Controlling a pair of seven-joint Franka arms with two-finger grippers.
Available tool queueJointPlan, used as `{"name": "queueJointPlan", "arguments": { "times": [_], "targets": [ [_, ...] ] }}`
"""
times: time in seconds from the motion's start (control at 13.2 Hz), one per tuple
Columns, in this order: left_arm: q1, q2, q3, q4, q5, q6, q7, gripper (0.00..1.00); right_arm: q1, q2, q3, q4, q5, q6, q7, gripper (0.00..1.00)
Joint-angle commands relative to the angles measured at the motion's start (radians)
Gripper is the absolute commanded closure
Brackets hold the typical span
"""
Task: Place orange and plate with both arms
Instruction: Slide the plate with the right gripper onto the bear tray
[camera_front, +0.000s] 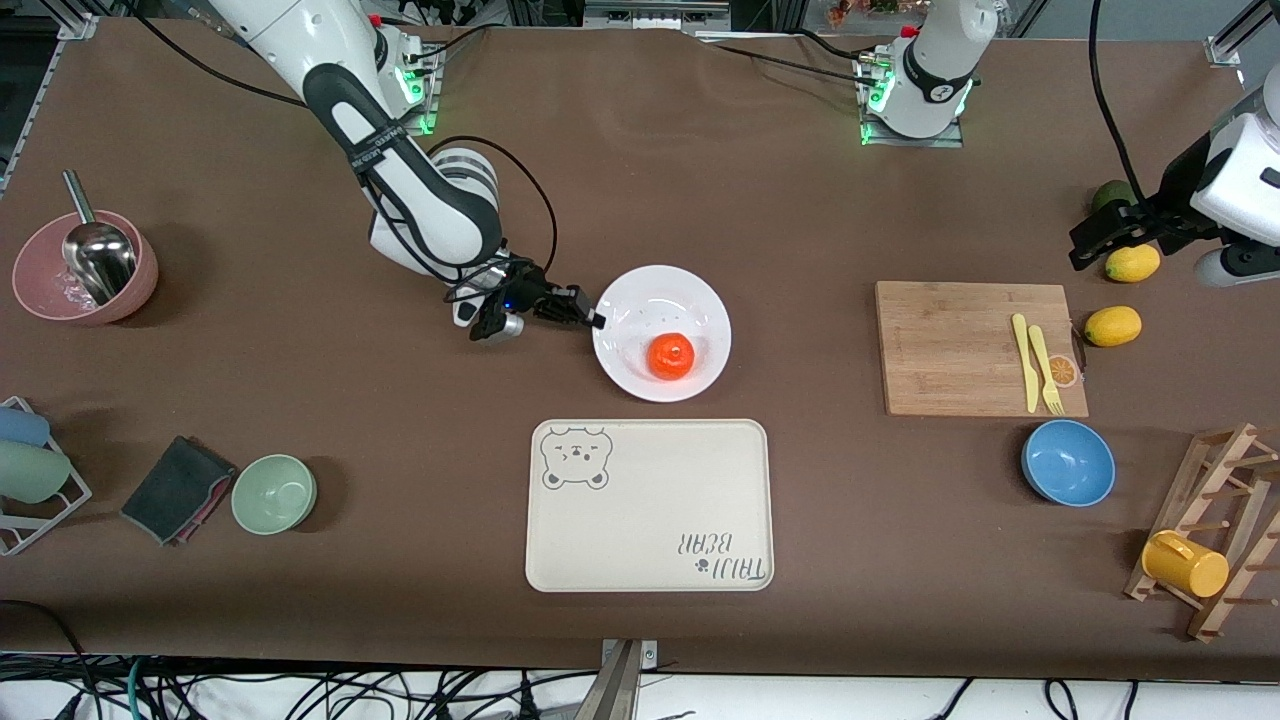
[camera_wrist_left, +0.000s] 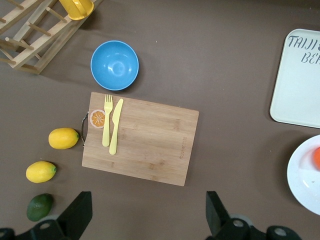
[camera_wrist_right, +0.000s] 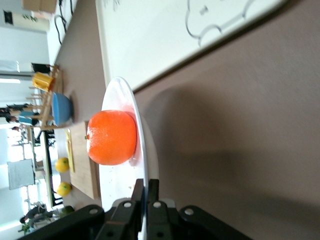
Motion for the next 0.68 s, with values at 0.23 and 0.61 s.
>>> {"name": "queueJointPlan", "arguments": {
  "times": [0.23,0.61],
  "targets": [
    [0.005,0.018,-0.001,0.037,-0.011,-0.025,0.013,0.0,-0.003,0.087,-0.016,0.21,0.011,0.015,0.098,1.0],
    [0.005,0.018,0.001,0.037,-0.011,-0.025,0.013,0.0,0.01,0.273,-0.049,0.431,-0.041,0.021,0.098,1.0]
  ]
}}
